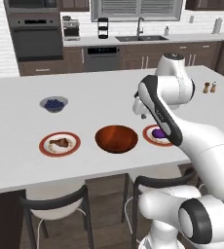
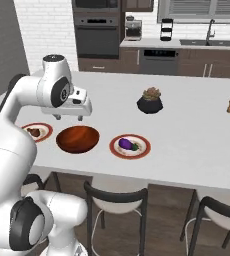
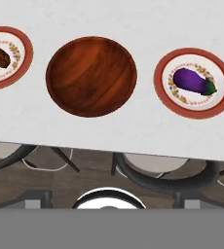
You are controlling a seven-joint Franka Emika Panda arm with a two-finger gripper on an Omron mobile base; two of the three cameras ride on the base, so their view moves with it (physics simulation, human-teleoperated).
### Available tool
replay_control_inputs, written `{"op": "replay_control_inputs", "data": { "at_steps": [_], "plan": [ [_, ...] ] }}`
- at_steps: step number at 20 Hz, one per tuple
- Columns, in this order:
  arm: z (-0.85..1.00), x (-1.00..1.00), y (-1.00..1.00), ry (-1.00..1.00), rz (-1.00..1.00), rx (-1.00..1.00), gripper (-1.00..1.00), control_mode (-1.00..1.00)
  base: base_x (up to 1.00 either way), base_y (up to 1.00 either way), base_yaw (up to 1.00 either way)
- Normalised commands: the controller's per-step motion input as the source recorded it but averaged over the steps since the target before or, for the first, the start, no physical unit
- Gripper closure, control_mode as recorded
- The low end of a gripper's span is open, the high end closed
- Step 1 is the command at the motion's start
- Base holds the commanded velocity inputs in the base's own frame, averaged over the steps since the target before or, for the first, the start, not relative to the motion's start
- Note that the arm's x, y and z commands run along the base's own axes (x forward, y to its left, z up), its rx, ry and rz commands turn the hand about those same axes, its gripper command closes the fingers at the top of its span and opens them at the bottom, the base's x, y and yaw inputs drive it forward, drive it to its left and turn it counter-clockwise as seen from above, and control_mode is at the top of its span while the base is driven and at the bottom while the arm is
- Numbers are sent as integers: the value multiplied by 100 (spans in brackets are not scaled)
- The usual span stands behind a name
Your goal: Pick the chicken drumstick and eggplant from their plates and place them in the bowl. Then put the bowl in the fridge.
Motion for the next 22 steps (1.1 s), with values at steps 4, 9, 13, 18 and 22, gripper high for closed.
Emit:
{"op": "replay_control_inputs", "data": {
  "at_steps": [4,9,13,18,22],
  "plan": [
    [0,0,0,0,0,0,-100,100,4,35,-6],
    [0,0,0,0,0,0,-100,100,19,88,-9],
    [0,0,0,0,0,0,-100,100,38,41,-2],
    [0,0,0,0,0,0,-100,100,54,-9,1],
    [0,0,0,0,0,0,-100,100,66,-19,4]
  ]
}}
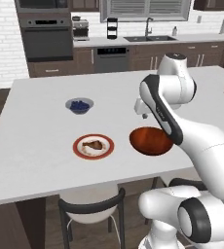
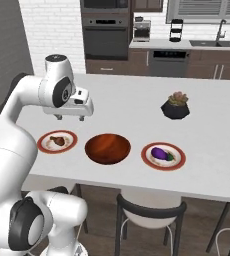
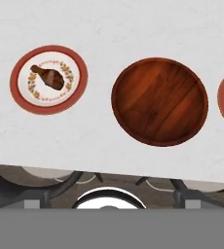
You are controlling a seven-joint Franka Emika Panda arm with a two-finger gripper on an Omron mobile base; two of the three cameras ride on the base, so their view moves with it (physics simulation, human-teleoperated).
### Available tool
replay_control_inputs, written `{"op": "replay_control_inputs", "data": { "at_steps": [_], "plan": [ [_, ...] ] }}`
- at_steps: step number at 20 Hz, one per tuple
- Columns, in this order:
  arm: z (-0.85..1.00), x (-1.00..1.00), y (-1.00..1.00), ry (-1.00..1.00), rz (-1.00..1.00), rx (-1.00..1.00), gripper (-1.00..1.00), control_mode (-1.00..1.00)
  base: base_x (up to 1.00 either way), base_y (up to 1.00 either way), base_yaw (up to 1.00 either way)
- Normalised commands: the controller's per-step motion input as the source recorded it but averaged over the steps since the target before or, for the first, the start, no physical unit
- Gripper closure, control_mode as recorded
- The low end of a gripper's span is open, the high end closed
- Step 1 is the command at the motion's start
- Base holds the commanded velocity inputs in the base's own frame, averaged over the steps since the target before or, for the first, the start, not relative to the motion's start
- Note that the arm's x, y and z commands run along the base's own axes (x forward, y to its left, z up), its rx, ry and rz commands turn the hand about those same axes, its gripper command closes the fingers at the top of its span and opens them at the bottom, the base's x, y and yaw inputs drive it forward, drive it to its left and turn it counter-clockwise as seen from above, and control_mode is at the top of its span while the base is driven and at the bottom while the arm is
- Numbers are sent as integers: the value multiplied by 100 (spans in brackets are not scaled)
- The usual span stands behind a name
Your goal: Pick the chicken drumstick and eggplant from their plates and place them in the bowl. Then put the bowl in the fridge.
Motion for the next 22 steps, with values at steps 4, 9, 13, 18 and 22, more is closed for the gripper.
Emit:
{"op": "replay_control_inputs", "data": {
  "at_steps": [4,9,13,18,22],
  "plan": [
    [0,0,0,0,0,0,-100,100,93,-13,2],
    [0,0,0,0,0,0,-100,100,39,2,0],
    [-31,2,24,0,-3,-1,-100,-100,0,0,0],
    [-25,40,65,0,19,0,-100,-100,0,0,0],
    [-23,44,68,2,39,-1,-100,-100,0,0,0]
  ]
}}
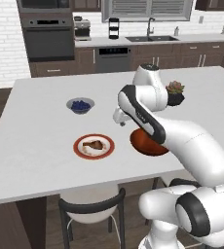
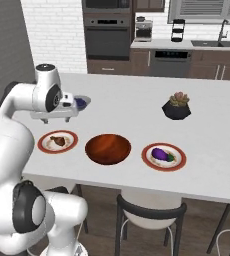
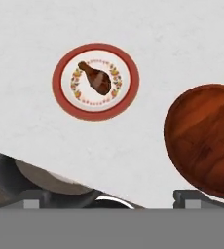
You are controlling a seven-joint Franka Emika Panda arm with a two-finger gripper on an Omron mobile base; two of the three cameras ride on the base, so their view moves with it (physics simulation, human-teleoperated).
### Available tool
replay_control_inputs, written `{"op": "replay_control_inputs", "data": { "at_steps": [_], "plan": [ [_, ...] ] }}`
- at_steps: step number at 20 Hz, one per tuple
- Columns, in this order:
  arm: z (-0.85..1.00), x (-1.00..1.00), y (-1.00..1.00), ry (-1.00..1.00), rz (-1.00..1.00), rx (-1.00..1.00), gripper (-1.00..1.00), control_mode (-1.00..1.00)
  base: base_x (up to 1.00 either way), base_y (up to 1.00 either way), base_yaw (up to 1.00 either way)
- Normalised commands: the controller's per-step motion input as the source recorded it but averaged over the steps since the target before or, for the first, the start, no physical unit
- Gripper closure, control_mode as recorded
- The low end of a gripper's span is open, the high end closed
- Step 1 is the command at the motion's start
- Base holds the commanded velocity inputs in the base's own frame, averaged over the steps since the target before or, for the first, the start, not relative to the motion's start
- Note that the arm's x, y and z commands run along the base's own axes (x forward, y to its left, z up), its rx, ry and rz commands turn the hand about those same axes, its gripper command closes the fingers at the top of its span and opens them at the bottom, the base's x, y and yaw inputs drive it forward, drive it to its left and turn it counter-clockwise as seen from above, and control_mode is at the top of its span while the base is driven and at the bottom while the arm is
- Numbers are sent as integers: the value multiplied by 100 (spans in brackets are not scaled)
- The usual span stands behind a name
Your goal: Pick the chicken drumstick and eggplant from their plates and place them in the bowl. Then put the bowl in the fridge.
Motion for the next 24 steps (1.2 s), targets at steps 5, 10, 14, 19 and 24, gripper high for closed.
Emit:
{"op": "replay_control_inputs", "data": {
  "at_steps": [5,10,14,19,24],
  "plan": [
    [-48,52,58,6,34,-9,-100,-100,0,0,0],
    [-63,44,42,10,17,-16,-100,-100,0,0,0],
    [-53,37,14,10,14,-16,-100,-100,0,0,0],
    [-44,39,7,5,8,-7,-100,-100,0,0,0],
    [-43,28,2,0,8,0,-100,-100,0,0,0]
  ]
}}
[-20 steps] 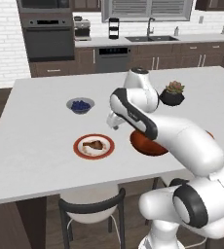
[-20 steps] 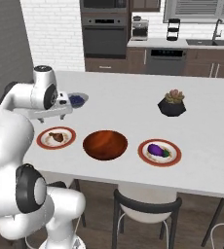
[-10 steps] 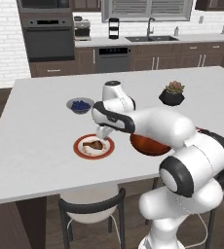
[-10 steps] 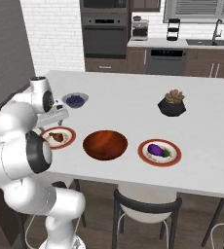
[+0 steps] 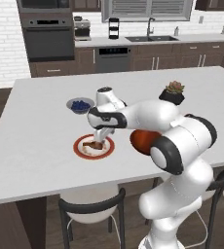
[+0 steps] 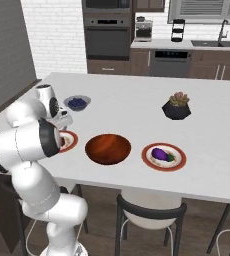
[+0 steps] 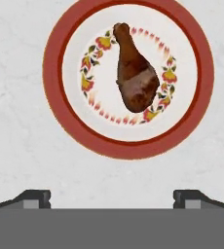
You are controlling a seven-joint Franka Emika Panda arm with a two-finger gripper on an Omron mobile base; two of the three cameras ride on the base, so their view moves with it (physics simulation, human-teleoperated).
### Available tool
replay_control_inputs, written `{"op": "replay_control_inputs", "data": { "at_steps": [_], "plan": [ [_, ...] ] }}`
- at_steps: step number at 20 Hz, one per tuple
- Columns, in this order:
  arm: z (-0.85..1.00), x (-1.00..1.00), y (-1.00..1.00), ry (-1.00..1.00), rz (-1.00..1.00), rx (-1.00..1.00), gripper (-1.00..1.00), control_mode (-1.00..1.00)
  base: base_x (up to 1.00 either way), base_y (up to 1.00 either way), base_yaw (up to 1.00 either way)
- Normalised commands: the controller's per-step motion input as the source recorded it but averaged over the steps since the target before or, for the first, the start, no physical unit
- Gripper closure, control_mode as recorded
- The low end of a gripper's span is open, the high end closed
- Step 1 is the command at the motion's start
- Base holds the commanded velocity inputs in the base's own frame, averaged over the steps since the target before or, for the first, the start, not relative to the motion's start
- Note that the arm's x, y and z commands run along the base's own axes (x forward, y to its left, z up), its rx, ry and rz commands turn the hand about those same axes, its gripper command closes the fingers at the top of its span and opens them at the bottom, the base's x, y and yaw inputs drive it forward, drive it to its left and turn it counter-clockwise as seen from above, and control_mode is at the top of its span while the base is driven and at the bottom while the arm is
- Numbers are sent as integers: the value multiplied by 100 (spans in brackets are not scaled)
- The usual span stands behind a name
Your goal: Pick the chicken drumstick and eggplant from their plates and place them in the bowl. Then put the bowl in the fridge.
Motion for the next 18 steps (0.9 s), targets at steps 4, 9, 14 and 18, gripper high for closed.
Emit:
{"op": "replay_control_inputs", "data": {
  "at_steps": [4,9,14,18],
  "plan": [
    [-46,4,6,0,4,0,-100,-100,0,0,0],
    [-45,40,15,0,0,0,-100,-100,0,0,0],
    [-23,60,2,0,1,0,-100,-100,0,0,0],
    [-18,58,13,0,3,0,-100,-100,0,0,0]
  ]
}}
